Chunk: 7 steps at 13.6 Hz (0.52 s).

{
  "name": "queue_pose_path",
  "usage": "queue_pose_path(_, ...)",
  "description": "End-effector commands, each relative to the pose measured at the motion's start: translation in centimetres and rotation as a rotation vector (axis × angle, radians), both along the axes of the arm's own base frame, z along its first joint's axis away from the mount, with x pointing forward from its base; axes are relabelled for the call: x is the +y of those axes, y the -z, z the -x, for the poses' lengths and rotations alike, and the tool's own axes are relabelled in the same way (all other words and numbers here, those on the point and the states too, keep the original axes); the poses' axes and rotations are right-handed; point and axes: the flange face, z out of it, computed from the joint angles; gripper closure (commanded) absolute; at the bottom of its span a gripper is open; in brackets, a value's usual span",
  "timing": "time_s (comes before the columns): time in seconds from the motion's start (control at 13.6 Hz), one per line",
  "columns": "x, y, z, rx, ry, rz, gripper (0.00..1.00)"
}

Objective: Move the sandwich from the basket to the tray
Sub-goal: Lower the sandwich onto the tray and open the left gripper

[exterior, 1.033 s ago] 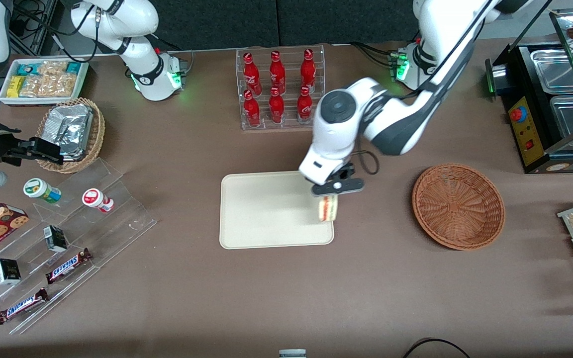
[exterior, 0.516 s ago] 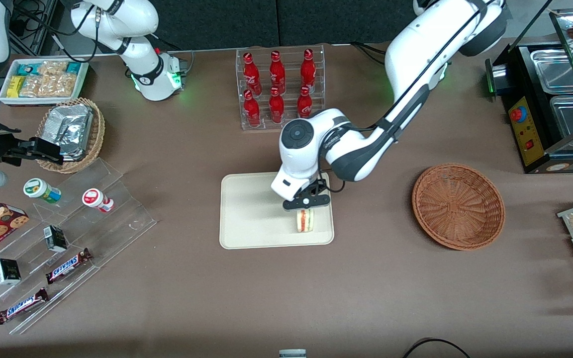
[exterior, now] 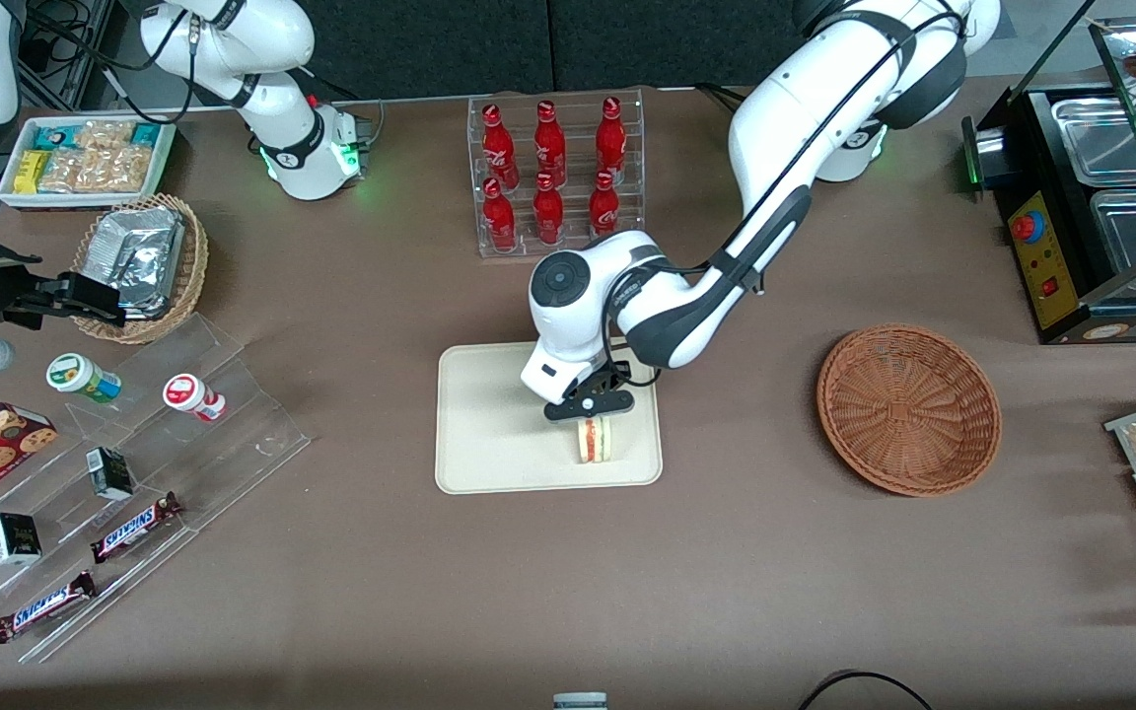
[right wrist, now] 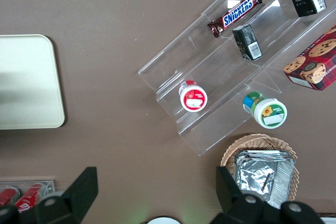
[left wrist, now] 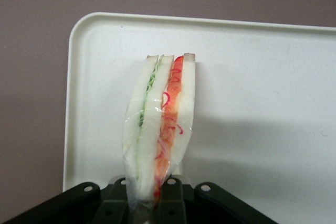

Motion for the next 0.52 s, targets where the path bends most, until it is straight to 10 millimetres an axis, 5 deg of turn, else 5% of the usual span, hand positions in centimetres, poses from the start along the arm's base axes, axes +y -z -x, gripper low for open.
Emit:
queue_pose_path(0.0,-1.37,0.19,-0.01,-0.034,-0.01,0.003,0.87)
queue_pose_path(0.22,-1.69,0.74,-0.08,-0.038,-0.012,-0.002,0.85)
queue_pose_path(0.3,-1.78,0.79,-0.03,-0.038,-0.011,-0.001,0.77)
queue_pose_path(0.44,-1.88,1.1,0.18,-0.043,-0.005,-0.013,0.16)
